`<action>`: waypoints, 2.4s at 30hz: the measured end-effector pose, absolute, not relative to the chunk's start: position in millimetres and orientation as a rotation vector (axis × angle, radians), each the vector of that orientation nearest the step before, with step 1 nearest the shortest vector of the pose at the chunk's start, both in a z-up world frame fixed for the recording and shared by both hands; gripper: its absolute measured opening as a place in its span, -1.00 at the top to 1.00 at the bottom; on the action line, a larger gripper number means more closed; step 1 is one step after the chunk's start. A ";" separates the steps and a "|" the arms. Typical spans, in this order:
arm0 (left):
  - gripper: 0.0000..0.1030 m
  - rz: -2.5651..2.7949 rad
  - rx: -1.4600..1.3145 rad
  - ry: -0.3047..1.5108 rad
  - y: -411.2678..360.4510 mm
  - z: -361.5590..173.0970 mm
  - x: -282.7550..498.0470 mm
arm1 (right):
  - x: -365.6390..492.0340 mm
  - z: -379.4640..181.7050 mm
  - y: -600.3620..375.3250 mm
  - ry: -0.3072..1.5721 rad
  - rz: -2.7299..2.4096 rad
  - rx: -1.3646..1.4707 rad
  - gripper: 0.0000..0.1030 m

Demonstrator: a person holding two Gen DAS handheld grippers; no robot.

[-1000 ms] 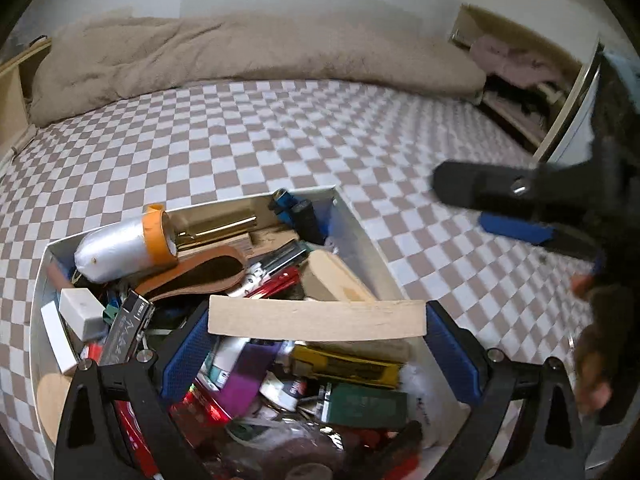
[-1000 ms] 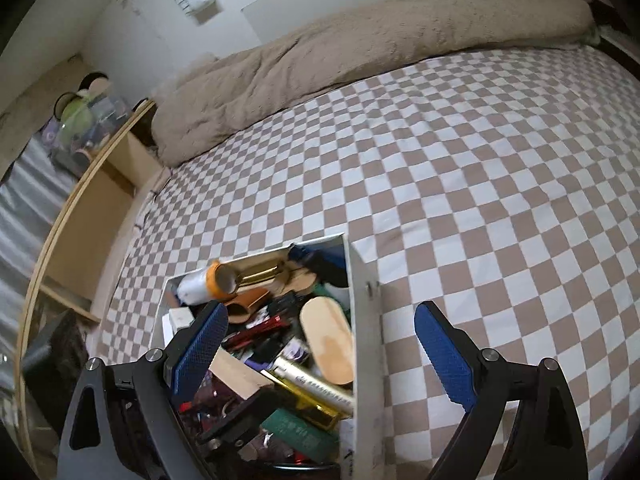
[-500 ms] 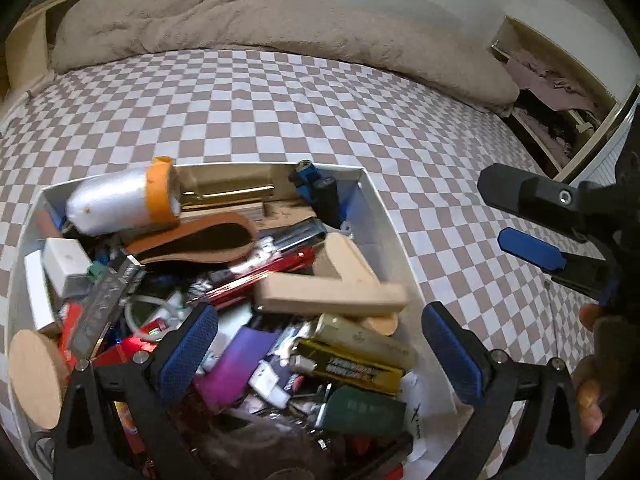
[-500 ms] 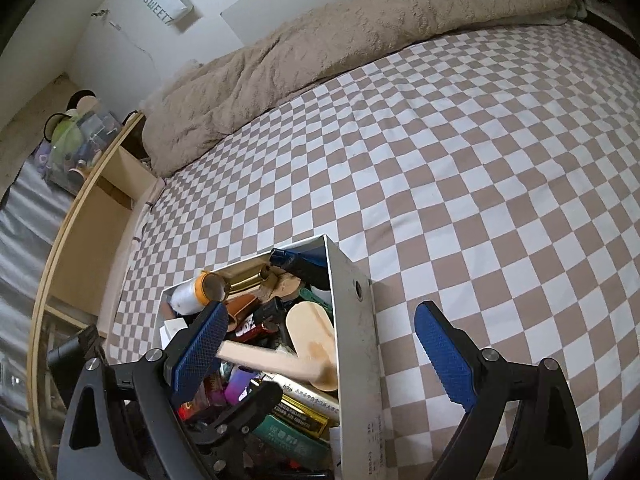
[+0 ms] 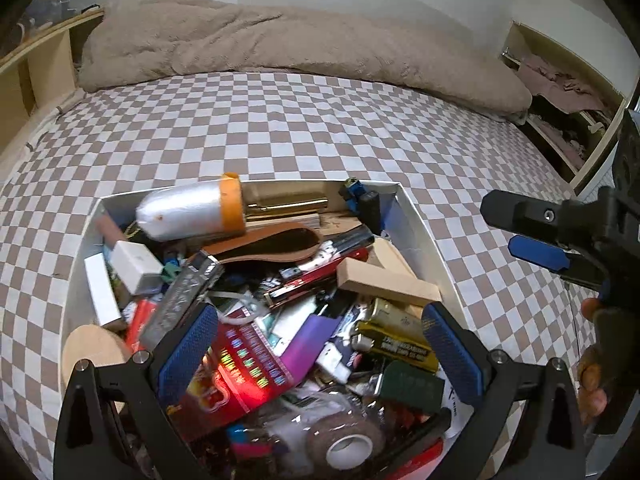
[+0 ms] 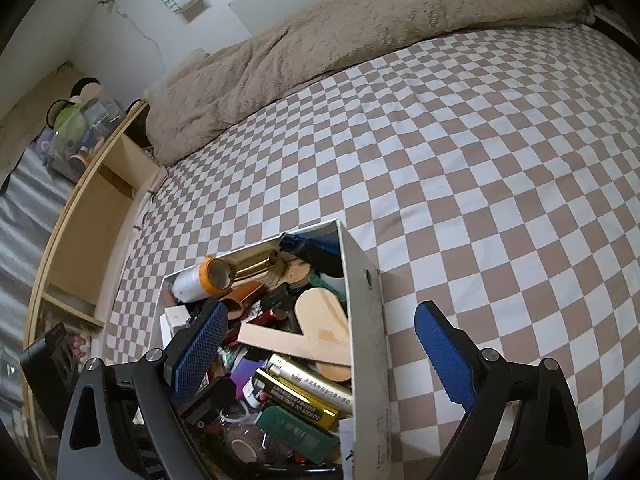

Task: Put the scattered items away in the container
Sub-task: 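Withdraw both open tools up and away from the box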

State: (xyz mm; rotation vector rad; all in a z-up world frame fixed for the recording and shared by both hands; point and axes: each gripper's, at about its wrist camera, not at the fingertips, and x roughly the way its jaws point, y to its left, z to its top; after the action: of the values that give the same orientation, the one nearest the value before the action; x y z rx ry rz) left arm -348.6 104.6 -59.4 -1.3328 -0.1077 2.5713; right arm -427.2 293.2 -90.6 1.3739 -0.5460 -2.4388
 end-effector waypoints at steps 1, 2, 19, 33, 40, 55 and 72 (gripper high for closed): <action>-0.99 2.578 -1.330 -0.107 102.7 -59.0 -346.6 | -425.0 -89.6 291.0 -0.534 -2.438 1.372 -0.83; -0.99 2.583 -1.329 -0.108 100.6 -58.4 -344.9 | -422.9 -88.7 288.8 -0.521 -2.439 1.370 -0.83; -0.99 2.668 -1.273 -0.067 66.4 -34.7 -307.6 | -384.0 -62.4 260.4 -0.316 -2.514 1.326 -0.83; -0.99 2.731 -1.208 -0.069 38.0 -2.2 -260.5 | -329.7 -43.5 242.6 -0.162 -2.567 1.250 -0.84; -0.99 2.733 -1.144 -0.063 22.1 19.1 -225.6 | -293.3 -23.0 238.7 -0.150 -2.587 1.168 -0.84; -0.99 2.835 -0.962 -0.036 4.2 62.5 -143.4 | -201.9 23.5 244.4 -0.056 -2.688 0.934 -0.84; -0.99 2.900 -0.917 0.007 4.2 59.8 -69.2 | -122.8 25.1 252.7 0.085 -2.718 0.809 -0.84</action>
State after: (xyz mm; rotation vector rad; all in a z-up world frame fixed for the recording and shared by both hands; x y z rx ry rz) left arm -69.2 4.2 59.8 -0.9166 0.0066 2.9001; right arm -122.8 252.7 25.1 0.8088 0.0853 -2.7184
